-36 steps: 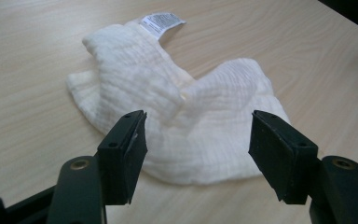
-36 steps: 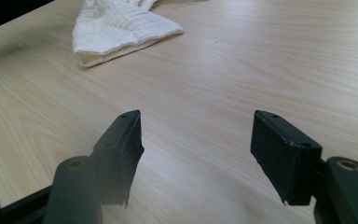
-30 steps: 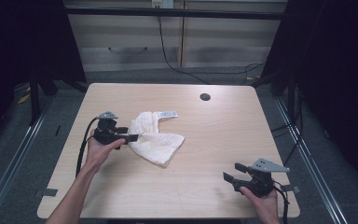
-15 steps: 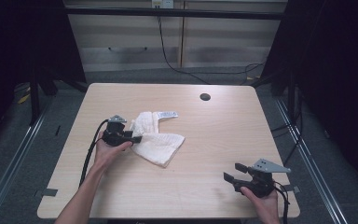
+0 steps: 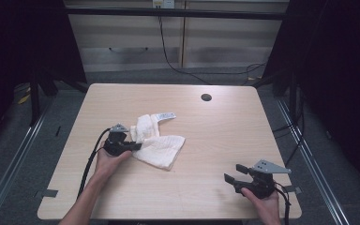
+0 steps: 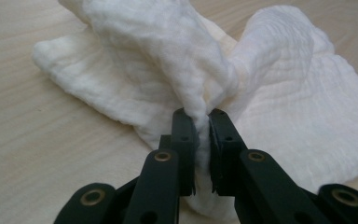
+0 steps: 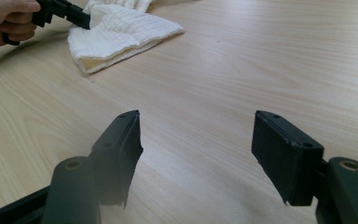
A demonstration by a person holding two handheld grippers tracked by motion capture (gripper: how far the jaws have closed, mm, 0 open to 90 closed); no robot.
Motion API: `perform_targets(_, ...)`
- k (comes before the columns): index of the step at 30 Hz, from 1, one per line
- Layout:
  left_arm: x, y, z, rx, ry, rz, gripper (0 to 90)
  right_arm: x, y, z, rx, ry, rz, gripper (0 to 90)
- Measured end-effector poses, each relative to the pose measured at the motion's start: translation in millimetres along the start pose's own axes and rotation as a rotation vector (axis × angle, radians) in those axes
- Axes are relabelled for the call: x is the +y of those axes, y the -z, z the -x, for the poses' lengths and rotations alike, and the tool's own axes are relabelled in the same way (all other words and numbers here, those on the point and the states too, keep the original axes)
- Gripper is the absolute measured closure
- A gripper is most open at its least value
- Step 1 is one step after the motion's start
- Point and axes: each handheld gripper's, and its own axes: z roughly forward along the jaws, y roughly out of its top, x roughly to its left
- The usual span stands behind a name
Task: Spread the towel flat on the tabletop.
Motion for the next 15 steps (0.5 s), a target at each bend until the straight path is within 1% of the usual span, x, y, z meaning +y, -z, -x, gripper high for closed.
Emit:
perform_targets(3,-4.6,1.9,6.6,-0.024,-0.023,0.002,82.2,-0.1,-0.5,-0.1,0.001,-0.001,-0.004,32.9)
perform_targets(5,-6.4,2.6,9.1,-0.026,-0.028,0.006,82.3,0.4,-0.3,-0.6,-0.004,0.005,0.002,32.9)
perform_targets(6,-7.9,3.4,11.8,-0.039,-0.027,0.003,82.4,0.6,-0.1,-0.7,-0.007,0.007,0.007,32.9)
perform_targets(7,-9.6,4.4,14.9,-0.036,-0.031,0.003,82.9,0.8,0.3,-0.9,-0.009,0.005,0.009,32.7)
perform_targets(8,-10.4,5.1,16.3,-0.042,-0.034,0.001,82.9,0.8,0.2,-0.8,-0.007,0.004,0.006,32.7)
perform_targets(9,-11.6,5.9,18.5,-0.046,-0.033,-0.001,82.9,0.6,0.0,-0.8,-0.007,0.004,0.002,32.7)
perform_targets(10,-13.1,6.6,21.4,-0.04,-0.032,0.001,82.9,0.4,-0.4,-1.0,-0.004,0.0,-0.002,32.6)
perform_targets(13,-18.0,8.5,27.8,-0.047,-0.025,0.01,82.9,0.7,0.1,-0.5,-0.001,0.003,0.002,32.6)
perform_targets(15,-21.2,10.1,31.8,-0.053,-0.014,0.018,83.0,0.6,0.1,-0.7,-0.011,0.001,0.0,32.8)
